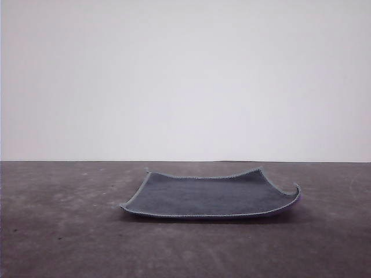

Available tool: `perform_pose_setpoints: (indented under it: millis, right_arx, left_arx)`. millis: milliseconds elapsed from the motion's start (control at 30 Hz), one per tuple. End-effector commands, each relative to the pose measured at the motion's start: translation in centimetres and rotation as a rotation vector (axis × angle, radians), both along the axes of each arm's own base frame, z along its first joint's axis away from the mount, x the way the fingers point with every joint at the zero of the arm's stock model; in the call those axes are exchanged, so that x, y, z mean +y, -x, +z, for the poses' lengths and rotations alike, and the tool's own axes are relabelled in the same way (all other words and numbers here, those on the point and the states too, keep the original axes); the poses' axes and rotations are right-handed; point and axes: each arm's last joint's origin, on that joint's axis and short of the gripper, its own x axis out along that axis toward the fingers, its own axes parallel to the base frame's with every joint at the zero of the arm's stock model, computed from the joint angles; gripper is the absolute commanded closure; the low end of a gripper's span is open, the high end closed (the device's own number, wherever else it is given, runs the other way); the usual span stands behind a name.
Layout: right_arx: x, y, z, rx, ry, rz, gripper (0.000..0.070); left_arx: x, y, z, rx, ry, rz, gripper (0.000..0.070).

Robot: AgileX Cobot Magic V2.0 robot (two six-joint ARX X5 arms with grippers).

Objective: Fold clothes

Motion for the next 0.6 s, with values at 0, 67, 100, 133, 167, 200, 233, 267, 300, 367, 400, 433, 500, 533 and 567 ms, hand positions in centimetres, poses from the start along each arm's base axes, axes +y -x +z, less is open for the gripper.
perform_pose_setpoints:
  millis: [0, 67, 100, 133, 167, 200, 233, 267, 300, 367, 400, 433, 500, 533, 567]
  right_arx:
    - [0.00, -0.02, 0.04, -0.011, -0.019, 0.001, 0.0696]
    - [0.00, -0.02, 0.06, -0.013, -0.019, 0.001, 0.0696]
    - [0.00, -0.02, 0.05, -0.012, -0.020, 0.001, 0.0696]
    - [0.00, -0.02, 0.04, -0.011, -0.021, 0.001, 0.0696]
    - [0.00, -0.02, 0.03, -0.010, -0.023, 0.001, 0.0696]
    - [0.00, -0.02, 0.03, -0.008, -0.028, 0.000, 0.0696]
    - [0.00, -0.02, 0.01, -0.005, -0.039, -0.002, 0.0696]
    - [0.00, -0.02, -0.01, -0.001, -0.044, -0.002, 0.0696]
    - [-0.01, -0.02, -0.06, 0.003, -0.044, -0.005, 0.0696]
    - [-0.02, -0.01, -0.17, 0.016, -0.051, -0.008, 0.0696]
    - [-0.03, -0.01, -0.21, 0.023, -0.066, -0.013, 0.0696]
    - [-0.03, -0.01, -0.25, 0.029, -0.080, -0.015, 0.0696]
    - [-0.08, -0.01, -0.18, 0.030, -0.108, -0.032, 0.0696]
    - [-0.08, 0.01, 0.03, 0.021, -0.131, -0.035, 0.0696]
    - [-0.08, 0.06, 0.33, 0.014, -0.153, -0.035, 0.0696]
  left_arx:
    - [-0.01, -0.09, -0.63, 0.018, 0.003, -0.001, 0.0700]
    - [-0.01, -0.09, -0.63, 0.018, 0.004, -0.001, 0.0700]
    - [-0.01, -0.09, -0.63, 0.018, 0.004, -0.001, 0.0700]
    - [-0.02, -0.09, -0.63, 0.018, 0.004, -0.002, 0.0700]
    - [-0.02, -0.08, -0.63, 0.019, 0.005, -0.002, 0.0700]
    - [-0.02, -0.08, -0.64, 0.019, 0.005, -0.002, 0.0700]
    - [-0.02, -0.08, -0.64, 0.019, 0.005, -0.002, 0.0700]
    - [-0.02, -0.09, -0.64, 0.019, 0.005, -0.002, 0.0700]
    - [-0.02, -0.08, -0.64, 0.019, 0.005, -0.002, 0.0700]
    - [-0.02, -0.08, -0.64, 0.020, 0.005, -0.002, 0.0700]
    - [-0.02, -0.08, -0.64, 0.020, 0.005, -0.002, 0.0700]
    - [-0.02, -0.07, -0.61, 0.020, 0.006, -0.002, 0.0700]
    - [0.00, -0.03, -0.40, 0.019, 0.018, 0.005, 0.0700]
    - [0.02, 0.01, -0.14, 0.013, 0.034, 0.016, 0.0699]
    - [0.03, 0.05, 0.17, 0.005, 0.053, 0.024, 0.0699]
